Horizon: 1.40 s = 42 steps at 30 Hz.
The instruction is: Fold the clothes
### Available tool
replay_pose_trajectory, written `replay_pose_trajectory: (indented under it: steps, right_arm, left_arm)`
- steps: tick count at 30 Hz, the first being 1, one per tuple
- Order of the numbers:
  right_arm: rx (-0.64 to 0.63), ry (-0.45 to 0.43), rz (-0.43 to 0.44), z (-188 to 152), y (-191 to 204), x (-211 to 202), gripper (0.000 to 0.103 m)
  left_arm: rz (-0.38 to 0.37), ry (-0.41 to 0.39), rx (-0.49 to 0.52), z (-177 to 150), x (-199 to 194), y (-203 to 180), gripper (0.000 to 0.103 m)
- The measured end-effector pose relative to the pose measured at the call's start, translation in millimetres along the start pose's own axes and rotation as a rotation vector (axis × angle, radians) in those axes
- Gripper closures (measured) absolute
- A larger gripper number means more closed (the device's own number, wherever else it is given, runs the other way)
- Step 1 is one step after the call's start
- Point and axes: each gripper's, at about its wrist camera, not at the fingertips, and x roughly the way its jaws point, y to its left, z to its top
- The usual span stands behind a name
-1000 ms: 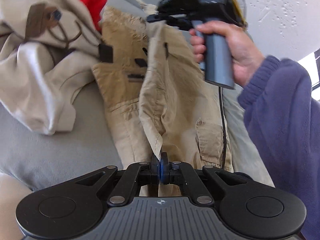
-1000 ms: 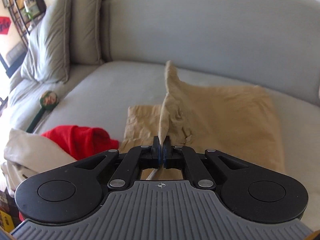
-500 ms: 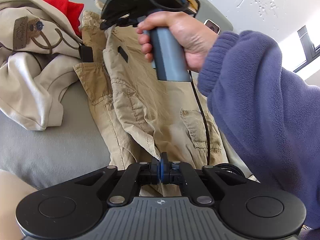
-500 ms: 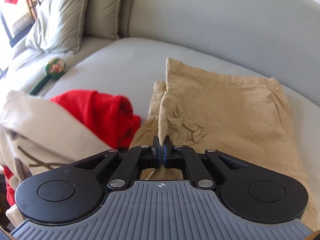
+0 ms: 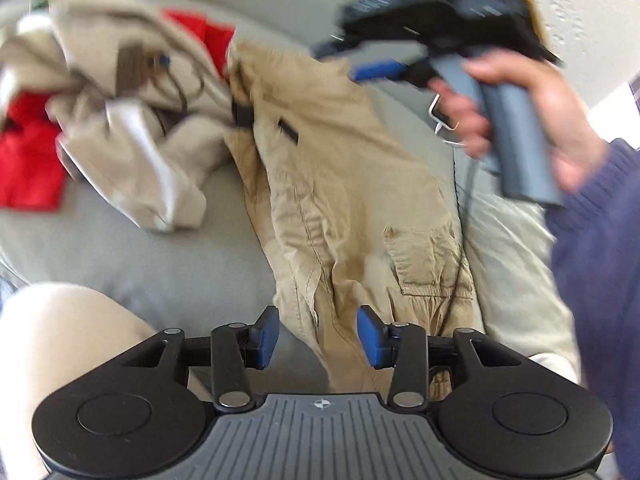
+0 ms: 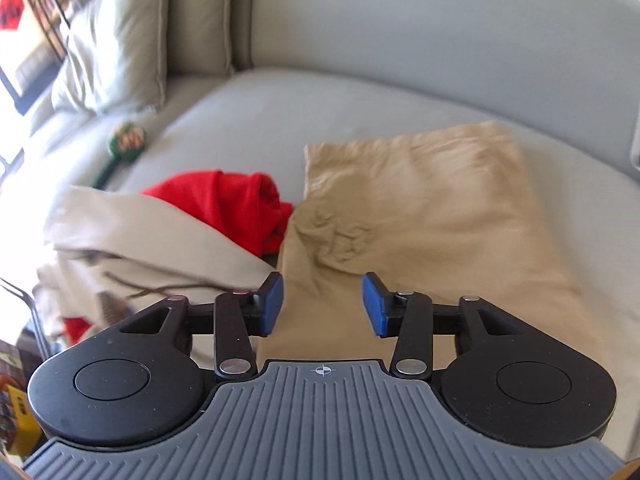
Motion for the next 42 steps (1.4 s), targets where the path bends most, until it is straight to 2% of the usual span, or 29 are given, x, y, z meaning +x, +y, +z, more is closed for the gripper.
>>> replay_pose_trajectory:
  steps: [4,6,8,10,13,14,15,17,20,21,23,24,26,27,28,29,30,33,36,39,41,42]
  right_arm:
    - [0.098,-0.092,0.064,-45,-40,-110,0.040]
    - [0.147,-0.130,0.095,-74,-60,-163,0.039]
    - [0.183,-0.167,0.113,-101,-75,-203,0.038]
    - [0.237,-0.184,0.121,-127,-91,-226,0.031]
    - [0.338,-0.176,0.125,-168,-114,-243,0.031]
    - [0.367,-0.157,0.121,-180,-120,-237,0.031]
    - [0.397,-0.138,0.112,-193,-126,-229,0.031]
    - [0.448,-0.105,0.099,-213,-137,-209,0.034]
    - [0.533,-0.087,0.107,-234,-148,-179,0.041]
    - [0.555,-0.087,0.116,-239,-150,-171,0.042]
    - [0.500,-0.130,0.140,-241,-144,-157,0.042]
    - [0.429,-0.157,0.127,-240,-139,-151,0.042]
    - [0.249,-0.117,0.034,-235,-128,-130,0.044]
    - [0.188,-0.061,-0.029,-237,-126,-118,0.046]
    - [0.157,0.028,-0.106,-241,-127,-106,0.045]
    - [0.176,0.054,-0.123,-247,-131,-103,0.045]
    - [0.223,0.030,-0.103,-254,-138,-111,0.047]
    - [0.308,0.047,-0.069,-256,-150,-131,0.046]
    - [0.321,-0.017,-0.046,-248,-152,-150,0.044]
    - [0.327,-0.115,-0.019,-228,-149,-153,0.046]
    - [0.302,-0.173,-0.013,-214,-142,-148,0.064]
    - [0.273,-0.185,-0.007,-205,-138,-140,0.085]
  left_arm:
    - [-0.032,-0.015,0.030,-21,-31,-14,0.058]
    - [-0.047,-0.027,0.048,-25,-38,-21,0.058]
    - [-0.061,-0.040,0.067,-30,-46,-28,0.058]
    - [-0.074,-0.057,0.064,-33,-43,-35,0.060]
    - [-0.092,-0.077,0.049,-23,-29,-41,0.086]
    - [-0.099,-0.077,0.038,-17,-21,-40,0.096]
    - [-0.098,-0.087,0.028,-11,-12,-38,0.098]
    - [-0.067,-0.138,0.026,2,4,-37,0.098]
    - [0.030,-0.242,0.064,20,27,-39,0.098]
    - [0.073,-0.247,0.085,24,37,-38,0.098]
    - [0.174,-0.214,0.136,26,58,-36,0.100]
    - [0.225,-0.198,0.161,28,68,-34,0.102]
    - [0.331,-0.108,0.182,24,89,-23,0.102]
    - [0.359,-0.095,0.179,21,93,-17,0.100]
    - [0.369,-0.104,0.173,19,89,-14,0.099]
    - [0.377,-0.108,0.167,18,83,-12,0.099]
    - [0.386,-0.111,0.161,16,77,-11,0.100]
    - [0.359,-0.116,0.143,16,60,-8,0.100]
    - [0.284,-0.148,0.123,23,47,-12,0.099]
    - [0.230,-0.174,0.147,32,51,-25,0.099]
    - [0.221,-0.183,0.174,42,61,-35,0.097]
    - [0.230,-0.187,0.184,47,69,-37,0.096]
